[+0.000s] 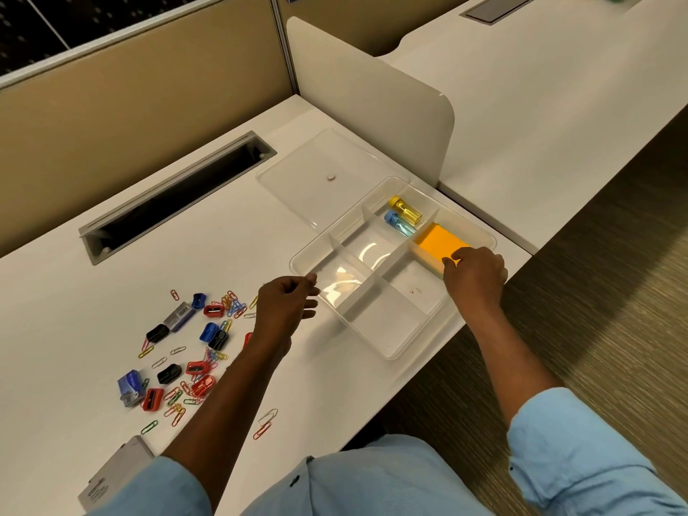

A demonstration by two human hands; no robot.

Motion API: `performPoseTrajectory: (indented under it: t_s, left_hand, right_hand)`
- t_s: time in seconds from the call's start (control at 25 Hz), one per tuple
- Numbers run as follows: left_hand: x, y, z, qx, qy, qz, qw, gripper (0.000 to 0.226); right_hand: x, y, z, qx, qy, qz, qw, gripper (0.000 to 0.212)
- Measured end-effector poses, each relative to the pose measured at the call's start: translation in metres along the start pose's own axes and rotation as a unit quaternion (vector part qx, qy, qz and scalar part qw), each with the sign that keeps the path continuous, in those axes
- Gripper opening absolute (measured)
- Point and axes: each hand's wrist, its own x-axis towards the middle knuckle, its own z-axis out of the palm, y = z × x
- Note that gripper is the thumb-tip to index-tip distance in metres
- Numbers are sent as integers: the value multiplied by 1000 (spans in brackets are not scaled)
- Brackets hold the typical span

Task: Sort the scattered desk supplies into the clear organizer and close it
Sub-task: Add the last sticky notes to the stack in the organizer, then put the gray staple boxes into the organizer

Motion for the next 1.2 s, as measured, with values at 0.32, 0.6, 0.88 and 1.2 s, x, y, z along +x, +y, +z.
performPoseTrajectory:
  t_s: [0.32, 0.6, 0.88, 1.2]
  left_hand:
    - [-4, -7, -3, 70, 20, 44, 996, 12]
    - [-13, -11, -40, 53, 69, 22, 996, 9]
    - [-20, -37, -132, 77, 231, -9, 970, 14]
    - [-49, -91, -175, 245, 235, -49, 939, 30]
  right_hand:
    - [-2, -8, 4, -11, 9, -27, 1000, 30]
    - [-41, -69, 10, 62, 23, -181, 981, 25]
    - [-111, -152, 18, 207, -73, -374, 901, 11]
    - [-179, -185, 80, -15, -364, -353, 862, 63]
